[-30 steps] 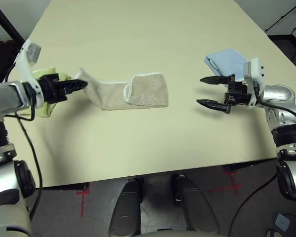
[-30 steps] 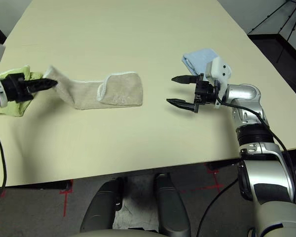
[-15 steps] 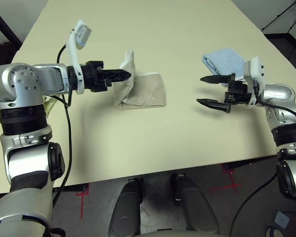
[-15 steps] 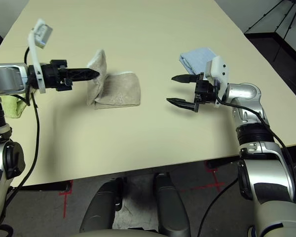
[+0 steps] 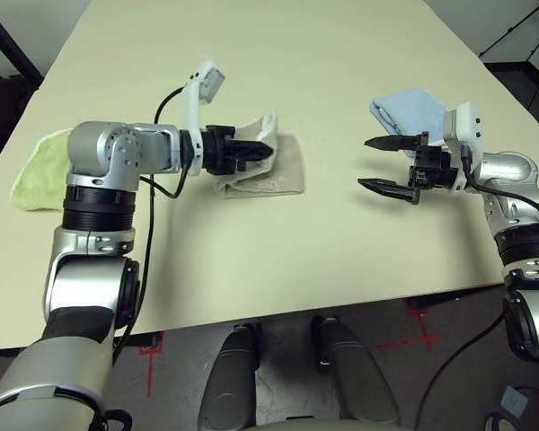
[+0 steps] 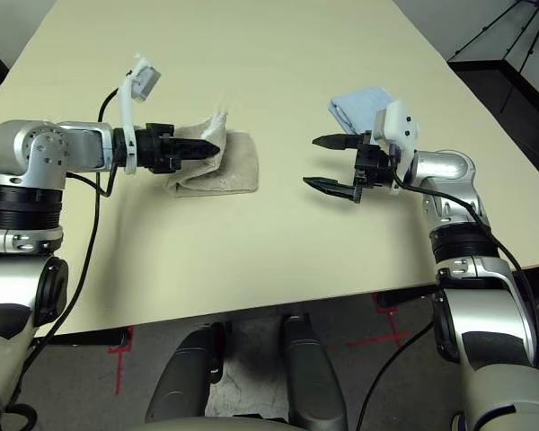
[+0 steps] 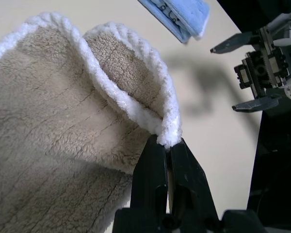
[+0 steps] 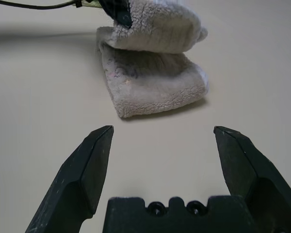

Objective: Fold the towel and set it aside.

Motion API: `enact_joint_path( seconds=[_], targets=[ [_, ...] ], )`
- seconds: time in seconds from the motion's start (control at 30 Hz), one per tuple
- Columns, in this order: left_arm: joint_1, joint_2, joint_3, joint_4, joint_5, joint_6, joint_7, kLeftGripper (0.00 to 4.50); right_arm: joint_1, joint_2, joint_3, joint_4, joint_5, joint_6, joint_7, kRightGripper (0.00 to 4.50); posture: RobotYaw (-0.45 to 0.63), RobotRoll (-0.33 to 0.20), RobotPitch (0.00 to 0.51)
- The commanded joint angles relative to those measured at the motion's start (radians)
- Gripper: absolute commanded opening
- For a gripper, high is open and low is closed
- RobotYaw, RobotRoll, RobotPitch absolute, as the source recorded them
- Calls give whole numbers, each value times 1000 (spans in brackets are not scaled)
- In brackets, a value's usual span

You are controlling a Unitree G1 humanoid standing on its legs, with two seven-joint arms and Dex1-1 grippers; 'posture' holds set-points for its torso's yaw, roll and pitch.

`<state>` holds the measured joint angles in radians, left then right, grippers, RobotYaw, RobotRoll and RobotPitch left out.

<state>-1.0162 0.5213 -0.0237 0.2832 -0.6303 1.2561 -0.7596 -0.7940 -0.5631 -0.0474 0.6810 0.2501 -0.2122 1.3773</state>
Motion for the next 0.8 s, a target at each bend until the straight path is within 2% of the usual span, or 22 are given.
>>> enact_joint_path(
  seconds=[0.03, 0.23, 0.37, 0.47, 0.67, 0.7, 0.8],
  targets=[
    [-5, -8, -33, 2, 22, -20, -24, 20, 1, -4, 10, 11, -8, -10, -2, 4500, 32, 0, 190],
    [29, -12, -70, -10, 51, -56, -37, 20, 4, -6, 12, 11, -13, -13, -4, 4500, 29, 0, 187],
    [47, -6, -96, -20, 68, -82, -64, 1039, 2, -6, 11, 10, -14, -13, -4, 4500, 27, 0, 184],
    [59, 33, -129, -46, 81, -142, -142, 2231, -2, -7, 11, 15, -16, -15, -4, 4500, 28, 0, 183],
    [95, 117, -173, -2, 168, -466, -376, 4313, -9, -8, 11, 20, -14, -12, 1, 4500, 27, 0, 184],
    [93, 123, -170, 17, 179, -507, -402, 4450, -10, -8, 12, 20, -14, -13, 2, 4500, 27, 0, 184],
    [90, 141, -136, 84, 203, -711, -531, 4450, -15, -11, 12, 23, -14, -10, 8, 4500, 24, 0, 183]
  ],
)
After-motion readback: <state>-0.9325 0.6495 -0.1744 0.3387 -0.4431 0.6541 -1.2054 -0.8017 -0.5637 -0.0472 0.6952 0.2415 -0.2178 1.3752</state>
